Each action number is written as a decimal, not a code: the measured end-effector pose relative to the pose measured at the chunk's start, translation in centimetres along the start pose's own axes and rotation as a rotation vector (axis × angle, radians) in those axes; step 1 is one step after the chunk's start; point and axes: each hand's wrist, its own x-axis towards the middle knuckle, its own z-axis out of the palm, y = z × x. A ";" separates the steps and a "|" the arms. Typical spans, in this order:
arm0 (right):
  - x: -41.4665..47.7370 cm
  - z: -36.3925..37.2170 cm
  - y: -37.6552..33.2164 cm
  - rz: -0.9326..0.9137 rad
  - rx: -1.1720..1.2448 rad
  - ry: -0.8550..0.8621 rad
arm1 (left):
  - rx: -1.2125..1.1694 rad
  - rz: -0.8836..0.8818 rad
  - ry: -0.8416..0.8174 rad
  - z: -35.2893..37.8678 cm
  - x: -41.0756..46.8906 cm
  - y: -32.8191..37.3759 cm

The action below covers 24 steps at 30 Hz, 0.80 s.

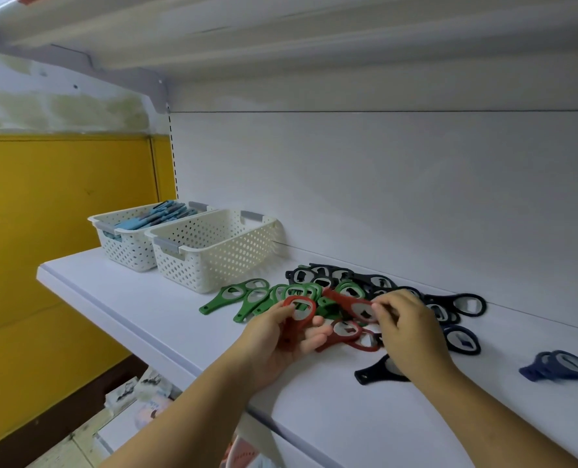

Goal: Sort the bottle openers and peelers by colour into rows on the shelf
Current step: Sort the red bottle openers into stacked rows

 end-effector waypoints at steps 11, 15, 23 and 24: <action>-1.1 1.1 -2.6 -0.382 0.192 -0.155 | 0.287 0.033 -0.144 0.0 -0.5 -0.4; -0.9 0.5 -1.5 -0.184 0.145 -0.183 | 0.221 0.073 -0.084 -0.3 -0.2 -0.4; -1.1 0.9 -1.0 -0.023 -0.182 -0.430 | 0.085 0.062 -0.068 -0.6 0.2 -0.3; -1.1 0.8 -1.0 -0.037 -0.189 -0.421 | 0.082 0.056 -0.074 -0.6 0.2 -0.3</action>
